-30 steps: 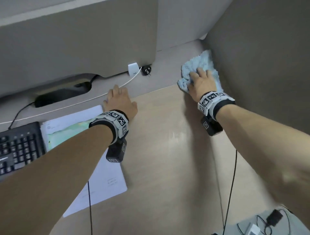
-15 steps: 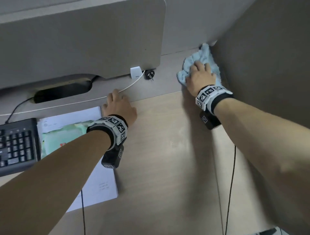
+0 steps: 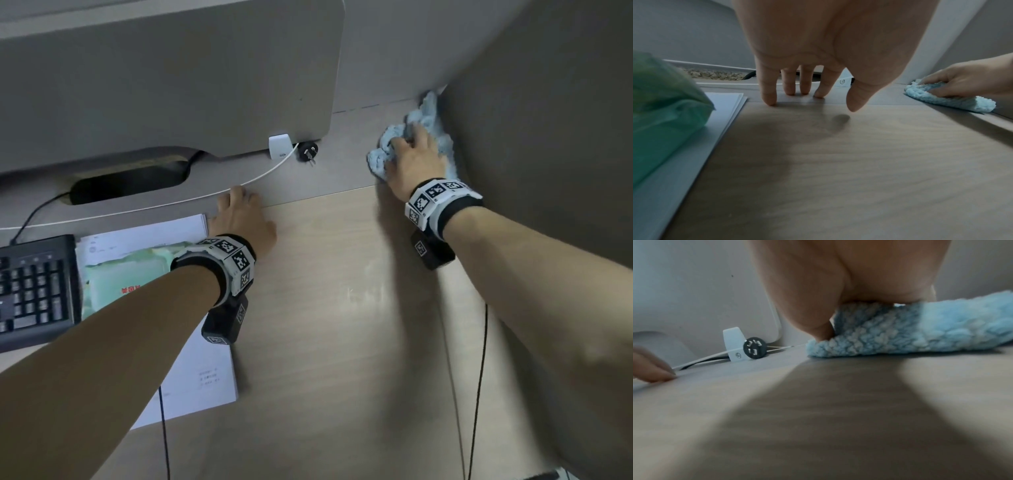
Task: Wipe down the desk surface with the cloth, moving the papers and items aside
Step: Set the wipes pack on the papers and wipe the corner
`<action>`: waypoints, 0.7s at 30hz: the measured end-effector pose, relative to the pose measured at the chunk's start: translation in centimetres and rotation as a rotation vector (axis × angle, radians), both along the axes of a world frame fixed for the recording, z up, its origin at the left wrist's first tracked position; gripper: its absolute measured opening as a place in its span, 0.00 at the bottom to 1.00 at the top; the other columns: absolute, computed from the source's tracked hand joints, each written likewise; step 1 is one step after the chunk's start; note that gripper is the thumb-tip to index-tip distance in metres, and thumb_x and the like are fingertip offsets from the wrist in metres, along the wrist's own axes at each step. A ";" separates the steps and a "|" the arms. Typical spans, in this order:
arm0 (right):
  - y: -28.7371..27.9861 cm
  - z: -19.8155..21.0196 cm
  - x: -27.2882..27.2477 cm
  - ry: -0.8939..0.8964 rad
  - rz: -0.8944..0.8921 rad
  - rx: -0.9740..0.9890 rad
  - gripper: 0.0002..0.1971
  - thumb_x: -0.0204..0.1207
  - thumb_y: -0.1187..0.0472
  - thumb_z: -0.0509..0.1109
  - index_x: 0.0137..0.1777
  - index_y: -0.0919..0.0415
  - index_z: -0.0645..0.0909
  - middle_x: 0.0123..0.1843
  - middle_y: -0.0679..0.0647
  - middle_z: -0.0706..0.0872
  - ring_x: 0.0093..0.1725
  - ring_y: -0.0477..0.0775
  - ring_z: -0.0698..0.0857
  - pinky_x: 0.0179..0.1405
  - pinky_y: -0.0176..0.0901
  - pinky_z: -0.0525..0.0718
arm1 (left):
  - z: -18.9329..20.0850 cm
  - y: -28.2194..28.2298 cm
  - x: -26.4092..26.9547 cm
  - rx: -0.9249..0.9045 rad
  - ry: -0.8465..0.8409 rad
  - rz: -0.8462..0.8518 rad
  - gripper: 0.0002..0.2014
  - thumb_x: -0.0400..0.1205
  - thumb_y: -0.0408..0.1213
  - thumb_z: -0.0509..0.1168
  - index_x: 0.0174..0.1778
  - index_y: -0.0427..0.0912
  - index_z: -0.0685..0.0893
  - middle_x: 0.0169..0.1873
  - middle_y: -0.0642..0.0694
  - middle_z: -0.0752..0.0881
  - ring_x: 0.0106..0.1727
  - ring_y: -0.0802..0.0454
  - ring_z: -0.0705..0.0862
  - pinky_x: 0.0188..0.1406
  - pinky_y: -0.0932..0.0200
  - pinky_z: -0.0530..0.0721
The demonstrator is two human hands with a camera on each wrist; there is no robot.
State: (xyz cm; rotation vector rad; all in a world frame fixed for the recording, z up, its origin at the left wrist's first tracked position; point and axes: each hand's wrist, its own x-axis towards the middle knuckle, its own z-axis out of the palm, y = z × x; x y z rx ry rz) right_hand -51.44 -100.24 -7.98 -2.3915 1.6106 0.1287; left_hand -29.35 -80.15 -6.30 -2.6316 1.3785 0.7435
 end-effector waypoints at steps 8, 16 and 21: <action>8.2 -0.5 2.8 -0.052 0.361 0.054 0.22 0.80 0.58 0.64 0.74 0.54 0.71 0.81 0.56 0.66 0.82 0.63 0.60 0.78 0.72 0.60 | 0.2 -0.1 0.0 0.042 -0.005 -0.015 0.22 0.80 0.46 0.61 0.69 0.41 0.73 0.73 0.45 0.65 0.75 0.42 0.63 0.65 0.41 0.78; 1.2 -0.1 -2.8 0.064 -0.153 0.031 0.24 0.82 0.52 0.62 0.76 0.56 0.69 0.81 0.59 0.66 0.79 0.65 0.62 0.71 0.68 0.71 | 0.5 0.0 -0.1 0.048 -0.024 -0.028 0.22 0.80 0.43 0.61 0.68 0.40 0.73 0.72 0.45 0.66 0.75 0.42 0.63 0.62 0.43 0.79; 8.0 -0.2 2.7 0.042 0.095 0.102 0.29 0.80 0.57 0.62 0.82 0.56 0.62 0.86 0.59 0.57 0.85 0.65 0.54 0.80 0.70 0.59 | 0.3 0.0 -0.8 0.027 -0.062 -0.020 0.23 0.79 0.43 0.61 0.70 0.40 0.73 0.71 0.44 0.68 0.73 0.41 0.65 0.59 0.43 0.79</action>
